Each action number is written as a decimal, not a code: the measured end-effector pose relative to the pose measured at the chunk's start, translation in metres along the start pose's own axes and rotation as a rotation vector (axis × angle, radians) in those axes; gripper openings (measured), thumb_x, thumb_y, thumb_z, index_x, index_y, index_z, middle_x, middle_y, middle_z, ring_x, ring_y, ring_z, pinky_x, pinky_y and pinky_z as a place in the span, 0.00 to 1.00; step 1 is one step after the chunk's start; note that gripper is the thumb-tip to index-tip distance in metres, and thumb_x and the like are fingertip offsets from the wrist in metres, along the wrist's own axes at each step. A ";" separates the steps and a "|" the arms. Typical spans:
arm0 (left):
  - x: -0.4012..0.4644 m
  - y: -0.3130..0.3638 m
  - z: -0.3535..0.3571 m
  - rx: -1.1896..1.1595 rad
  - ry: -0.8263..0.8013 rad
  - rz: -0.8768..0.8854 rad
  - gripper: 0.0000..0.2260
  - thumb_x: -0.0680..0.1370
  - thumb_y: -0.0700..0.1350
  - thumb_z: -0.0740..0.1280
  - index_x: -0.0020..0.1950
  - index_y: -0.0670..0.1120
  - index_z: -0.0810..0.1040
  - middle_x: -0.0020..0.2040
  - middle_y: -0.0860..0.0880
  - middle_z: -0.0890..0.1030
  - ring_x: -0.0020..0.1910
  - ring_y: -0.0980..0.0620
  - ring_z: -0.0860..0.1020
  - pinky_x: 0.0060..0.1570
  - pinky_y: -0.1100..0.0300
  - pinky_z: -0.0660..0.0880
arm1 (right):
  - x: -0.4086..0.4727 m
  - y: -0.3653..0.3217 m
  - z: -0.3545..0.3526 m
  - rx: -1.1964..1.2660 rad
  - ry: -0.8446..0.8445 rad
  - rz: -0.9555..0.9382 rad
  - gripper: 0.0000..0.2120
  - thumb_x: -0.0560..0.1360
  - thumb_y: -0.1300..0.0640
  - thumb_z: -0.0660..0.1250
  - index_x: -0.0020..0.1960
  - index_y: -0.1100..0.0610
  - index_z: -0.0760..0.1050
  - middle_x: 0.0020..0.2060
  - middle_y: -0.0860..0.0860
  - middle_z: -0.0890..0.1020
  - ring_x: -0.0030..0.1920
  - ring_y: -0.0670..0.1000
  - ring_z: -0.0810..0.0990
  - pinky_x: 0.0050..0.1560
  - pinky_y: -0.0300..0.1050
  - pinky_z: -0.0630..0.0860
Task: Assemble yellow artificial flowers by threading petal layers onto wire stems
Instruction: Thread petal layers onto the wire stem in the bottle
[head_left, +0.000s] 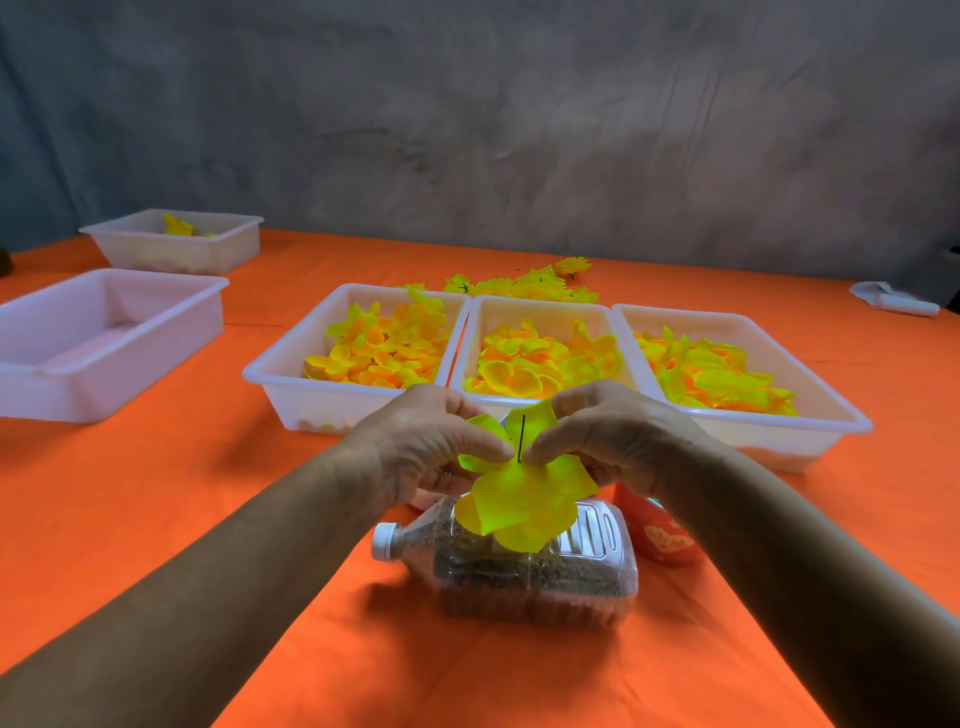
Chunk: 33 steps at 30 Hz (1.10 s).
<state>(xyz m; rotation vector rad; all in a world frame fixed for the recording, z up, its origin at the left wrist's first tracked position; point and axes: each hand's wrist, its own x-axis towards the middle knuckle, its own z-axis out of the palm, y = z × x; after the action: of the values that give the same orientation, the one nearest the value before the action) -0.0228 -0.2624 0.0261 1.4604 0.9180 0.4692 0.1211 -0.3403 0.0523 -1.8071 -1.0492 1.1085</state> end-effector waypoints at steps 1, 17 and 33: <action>0.000 -0.001 0.000 -0.005 -0.001 -0.006 0.14 0.68 0.34 0.74 0.51 0.42 0.77 0.35 0.46 0.81 0.29 0.51 0.78 0.27 0.64 0.75 | 0.000 0.000 0.001 0.008 0.001 0.006 0.12 0.67 0.73 0.71 0.49 0.68 0.77 0.35 0.59 0.81 0.27 0.52 0.80 0.24 0.39 0.77; 0.001 0.001 0.005 0.043 0.001 -0.005 0.13 0.68 0.31 0.72 0.49 0.43 0.77 0.34 0.47 0.79 0.28 0.53 0.76 0.26 0.65 0.74 | 0.006 0.003 0.001 -0.001 0.006 0.065 0.09 0.68 0.74 0.69 0.36 0.63 0.73 0.21 0.54 0.78 0.20 0.49 0.78 0.21 0.37 0.73; -0.001 -0.003 0.003 0.054 -0.024 -0.014 0.13 0.68 0.32 0.72 0.49 0.43 0.77 0.28 0.50 0.80 0.23 0.55 0.77 0.24 0.66 0.73 | 0.005 0.005 0.001 -0.115 0.033 -0.040 0.13 0.65 0.71 0.72 0.49 0.65 0.78 0.41 0.62 0.83 0.35 0.55 0.81 0.33 0.41 0.78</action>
<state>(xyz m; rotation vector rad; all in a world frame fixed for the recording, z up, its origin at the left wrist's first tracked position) -0.0223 -0.2653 0.0231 1.5045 0.9276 0.4180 0.1232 -0.3377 0.0461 -1.8794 -1.1444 1.0093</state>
